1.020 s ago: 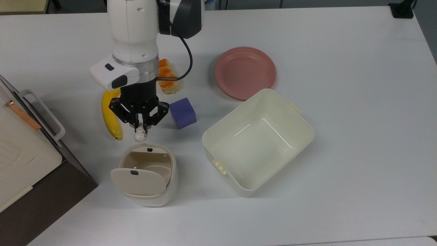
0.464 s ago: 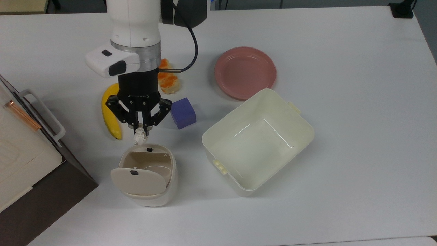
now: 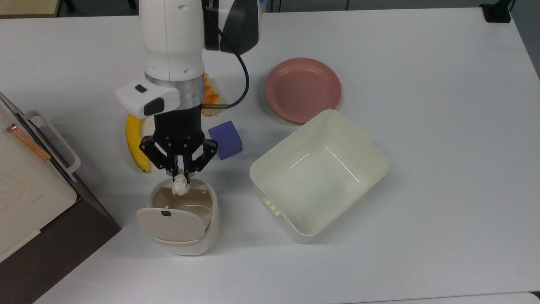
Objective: Grab it up and put it in the trash
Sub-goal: 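Lower the held object into the open white trash can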
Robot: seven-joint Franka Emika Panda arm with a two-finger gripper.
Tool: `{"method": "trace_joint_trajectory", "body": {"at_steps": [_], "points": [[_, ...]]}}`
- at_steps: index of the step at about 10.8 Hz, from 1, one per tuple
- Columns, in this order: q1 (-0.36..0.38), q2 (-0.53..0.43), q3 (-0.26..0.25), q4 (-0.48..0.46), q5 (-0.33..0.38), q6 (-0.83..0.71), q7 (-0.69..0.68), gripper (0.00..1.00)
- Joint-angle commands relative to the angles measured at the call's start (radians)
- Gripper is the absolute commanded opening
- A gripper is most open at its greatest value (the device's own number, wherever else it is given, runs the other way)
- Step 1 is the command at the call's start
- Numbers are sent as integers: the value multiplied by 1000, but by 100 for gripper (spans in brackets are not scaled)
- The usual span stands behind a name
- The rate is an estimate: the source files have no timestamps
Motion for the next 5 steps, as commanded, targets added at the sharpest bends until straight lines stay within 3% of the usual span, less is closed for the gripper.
{"method": "trace_joint_trajectory", "body": {"at_steps": [1,5], "points": [[-2,57,7,60,-1,56,9,0],[-5,74,7,69,-1,76,9,0]]}}
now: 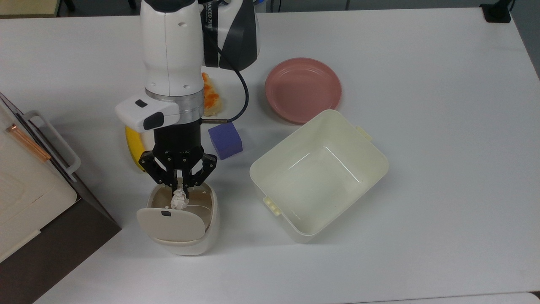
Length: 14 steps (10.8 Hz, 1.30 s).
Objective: Grab it up and put it in the trash
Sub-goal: 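Open the gripper to drop the object into the trash can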
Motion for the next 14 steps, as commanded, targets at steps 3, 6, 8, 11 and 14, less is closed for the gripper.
{"method": "trace_joint_trajectory", "body": {"at_steps": [3,6,8,11,14], "points": [[-8,6,7,22,-4,9,8,41],[-10,3,7,17,-69,6,9,82],[-10,1,7,17,-102,3,9,100],[-14,-38,9,9,-90,-17,11,100],[-17,-210,14,-44,-68,-289,11,100]]}}
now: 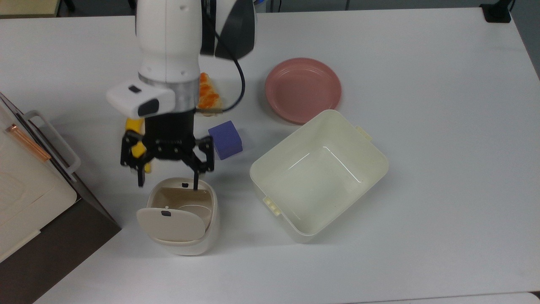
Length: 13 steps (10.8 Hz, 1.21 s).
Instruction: Grab it up and put it in the trash
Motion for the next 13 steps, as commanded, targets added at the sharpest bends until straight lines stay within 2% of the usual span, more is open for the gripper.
{"method": "trace_joint_trajectory", "body": {"at_steps": [1,3,5,7,8,10,13], "points": [[-18,-208,15,-64,36,-313,11,100],[-24,-283,14,-54,55,-545,5,100],[-28,-398,9,-55,65,-793,-21,100],[-45,-513,-11,-55,98,-987,-139,100],[-53,-545,-22,-54,119,-1023,-177,100],[-50,-576,-80,-54,193,-1055,-181,100],[-41,-560,-86,-63,202,-1035,-161,100]]}}
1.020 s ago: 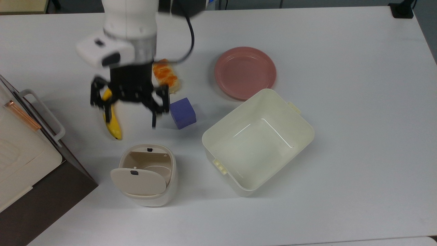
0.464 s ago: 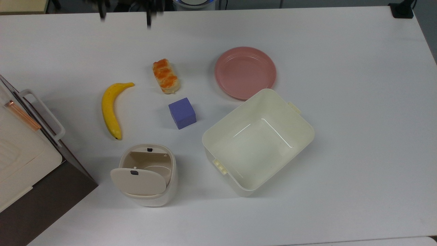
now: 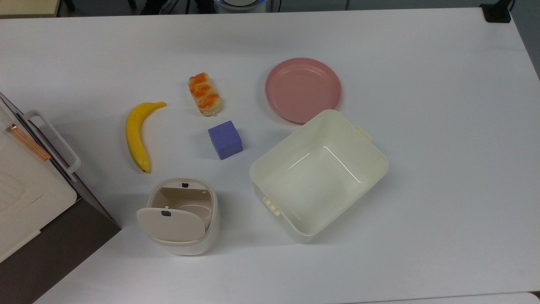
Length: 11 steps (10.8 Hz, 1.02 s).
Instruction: Grab it up and put it in the trash
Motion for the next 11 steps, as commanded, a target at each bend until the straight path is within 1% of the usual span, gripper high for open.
{"method": "trace_joint_trajectory", "body": {"at_steps": [1,2,3,4,6,9,11], "points": [[22,11,-5,-50,53,81,90,100],[25,11,0,-100,71,158,193,100],[39,10,1,-145,71,230,238,100],[42,11,1,-160,68,241,240,100],[31,13,-3,-156,74,232,236,100],[31,13,-8,-147,59,206,229,100],[33,11,-8,-131,62,202,239,100]]}}
